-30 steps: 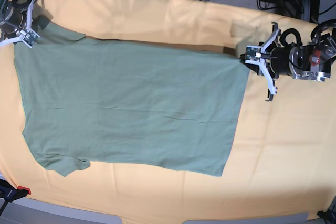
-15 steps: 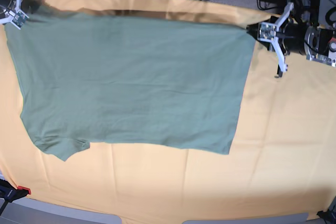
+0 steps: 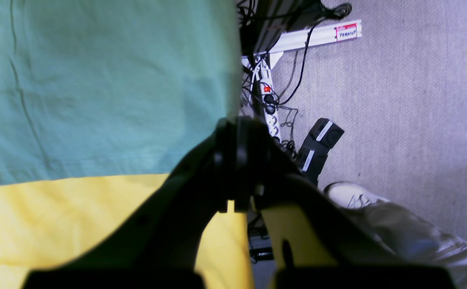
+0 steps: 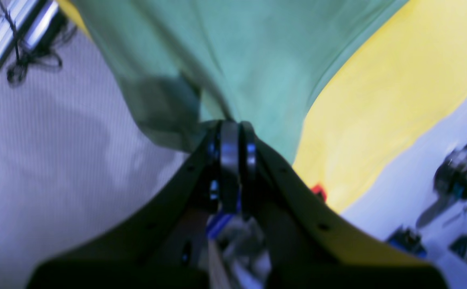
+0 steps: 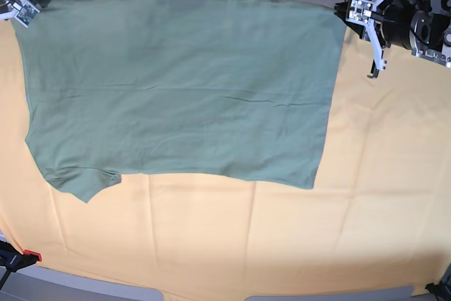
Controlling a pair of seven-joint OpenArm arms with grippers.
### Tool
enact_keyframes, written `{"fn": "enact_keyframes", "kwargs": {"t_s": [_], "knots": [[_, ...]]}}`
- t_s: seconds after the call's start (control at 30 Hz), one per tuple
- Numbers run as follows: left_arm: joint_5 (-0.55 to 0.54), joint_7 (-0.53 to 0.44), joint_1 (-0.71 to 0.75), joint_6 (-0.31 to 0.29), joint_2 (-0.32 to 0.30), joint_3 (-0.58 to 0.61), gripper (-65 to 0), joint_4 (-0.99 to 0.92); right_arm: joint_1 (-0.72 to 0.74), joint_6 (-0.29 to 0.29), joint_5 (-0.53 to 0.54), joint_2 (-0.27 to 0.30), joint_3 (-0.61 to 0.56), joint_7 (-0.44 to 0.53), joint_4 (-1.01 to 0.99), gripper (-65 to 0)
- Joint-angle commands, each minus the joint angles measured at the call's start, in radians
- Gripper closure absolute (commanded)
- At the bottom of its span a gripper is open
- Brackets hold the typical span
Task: Fold the T-shirt properly
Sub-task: 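Grasp the corners and drag the shirt toward the robot, then fold the grasped edge over toward the shirt's middle with both grippers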
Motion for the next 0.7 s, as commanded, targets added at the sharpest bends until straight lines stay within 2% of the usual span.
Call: {"fn": "enact_keyframes", "kwargs": {"t_s": [0.0,0.1,0.37,0.5,0.67], "knots": [[-0.01,-0.008,-0.008,-0.005,-0.022,-0.01,0.0,0.011,-0.01,-0.016,-0.005,0.01,0.011,0.029,0.01,0.0],[0.004,-0.009,-0.008,-0.005,-0.016,-0.01,0.0,0.011,0.011,-0.028,-0.005,0.01,0.011,0.092,0.008,0.0],[0.175,-0.008,-0.008,0.182,0.077,-0.01,0.0,0.003,0.113,-0.014,-0.004,0.01,0.009,0.169,-0.04,0.0],[0.246,-0.01,-0.008,0.241,0.145,-0.01,0.0,-0.05,0.182,-0.009,0.001,0.01,-0.003,0.23,-0.128,0.0],[0.314,-0.027,-0.008,0.326,0.236,-0.01,0.0,-0.159,0.312,0.053,0.083,0.01,-0.046,0.272,-0.243,0.0]]}}
